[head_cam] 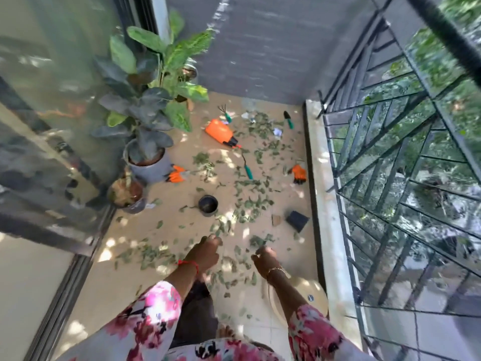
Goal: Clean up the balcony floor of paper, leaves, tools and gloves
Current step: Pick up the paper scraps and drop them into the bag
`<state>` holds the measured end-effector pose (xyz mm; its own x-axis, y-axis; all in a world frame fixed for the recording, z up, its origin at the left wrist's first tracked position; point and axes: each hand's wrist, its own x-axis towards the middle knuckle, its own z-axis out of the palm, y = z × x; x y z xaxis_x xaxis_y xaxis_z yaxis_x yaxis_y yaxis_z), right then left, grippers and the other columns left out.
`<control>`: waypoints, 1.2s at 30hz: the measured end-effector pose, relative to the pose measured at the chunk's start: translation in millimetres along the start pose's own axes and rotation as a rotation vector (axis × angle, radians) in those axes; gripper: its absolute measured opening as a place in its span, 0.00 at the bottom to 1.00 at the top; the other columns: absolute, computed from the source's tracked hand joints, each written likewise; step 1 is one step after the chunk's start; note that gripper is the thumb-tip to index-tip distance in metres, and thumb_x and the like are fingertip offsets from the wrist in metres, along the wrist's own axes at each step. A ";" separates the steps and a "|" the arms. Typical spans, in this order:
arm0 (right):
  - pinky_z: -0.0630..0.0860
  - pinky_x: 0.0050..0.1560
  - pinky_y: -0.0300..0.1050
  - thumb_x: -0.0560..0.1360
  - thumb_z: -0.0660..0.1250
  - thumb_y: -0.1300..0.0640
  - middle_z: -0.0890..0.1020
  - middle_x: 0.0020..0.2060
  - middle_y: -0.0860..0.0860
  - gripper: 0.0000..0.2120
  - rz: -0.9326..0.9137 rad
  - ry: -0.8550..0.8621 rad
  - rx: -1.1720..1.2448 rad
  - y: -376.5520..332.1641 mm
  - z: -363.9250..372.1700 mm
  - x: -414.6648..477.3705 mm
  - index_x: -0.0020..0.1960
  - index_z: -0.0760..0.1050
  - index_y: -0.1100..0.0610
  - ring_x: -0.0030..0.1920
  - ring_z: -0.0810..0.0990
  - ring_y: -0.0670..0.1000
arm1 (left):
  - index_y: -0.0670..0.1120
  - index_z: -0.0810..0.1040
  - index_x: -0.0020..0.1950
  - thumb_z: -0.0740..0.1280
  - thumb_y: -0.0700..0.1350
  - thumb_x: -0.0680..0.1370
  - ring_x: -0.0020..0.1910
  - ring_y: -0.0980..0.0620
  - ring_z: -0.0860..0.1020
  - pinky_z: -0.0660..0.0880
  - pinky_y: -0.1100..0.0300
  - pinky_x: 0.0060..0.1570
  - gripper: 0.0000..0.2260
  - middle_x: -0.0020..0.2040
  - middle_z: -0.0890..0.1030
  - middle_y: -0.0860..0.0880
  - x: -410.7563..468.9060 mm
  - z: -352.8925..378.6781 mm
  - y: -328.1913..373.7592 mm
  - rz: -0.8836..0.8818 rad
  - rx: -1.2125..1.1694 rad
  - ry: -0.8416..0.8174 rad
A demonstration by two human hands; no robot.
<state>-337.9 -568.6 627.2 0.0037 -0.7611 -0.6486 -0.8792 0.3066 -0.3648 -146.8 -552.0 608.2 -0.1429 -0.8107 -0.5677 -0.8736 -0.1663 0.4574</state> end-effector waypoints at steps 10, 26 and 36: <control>0.72 0.57 0.46 0.77 0.61 0.60 0.78 0.56 0.62 0.13 0.074 0.067 0.135 -64.3 -55.4 96.1 0.57 0.75 0.66 0.58 0.76 0.59 | 0.41 0.68 0.67 0.60 0.35 0.77 0.69 0.43 0.65 0.67 0.56 0.60 0.18 0.72 0.63 0.42 110.7 -99.1 -17.0 0.032 0.022 -0.051; 0.68 0.58 0.45 0.78 0.60 0.59 0.75 0.60 0.62 0.15 0.015 -0.051 0.022 -76.7 -183.1 263.9 0.61 0.72 0.67 0.61 0.73 0.59 | 0.40 0.72 0.63 0.60 0.36 0.76 0.64 0.40 0.70 0.68 0.50 0.62 0.15 0.64 0.71 0.40 289.5 -175.8 50.8 -0.048 0.024 -0.089; 0.66 0.60 0.46 0.77 0.61 0.59 0.75 0.59 0.64 0.15 -0.035 -0.040 -0.001 -76.0 -282.1 361.1 0.58 0.73 0.68 0.62 0.72 0.60 | 0.41 0.66 0.70 0.59 0.36 0.78 0.68 0.43 0.66 0.65 0.53 0.65 0.20 0.69 0.67 0.41 382.6 -228.0 125.9 -0.012 -0.069 -0.008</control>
<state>-404.2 -1028.0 609.2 0.0531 -0.7481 -0.6615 -0.8785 0.2800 -0.3871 -205.4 -1011.2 604.6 -0.1369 -0.8037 -0.5790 -0.8413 -0.2143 0.4964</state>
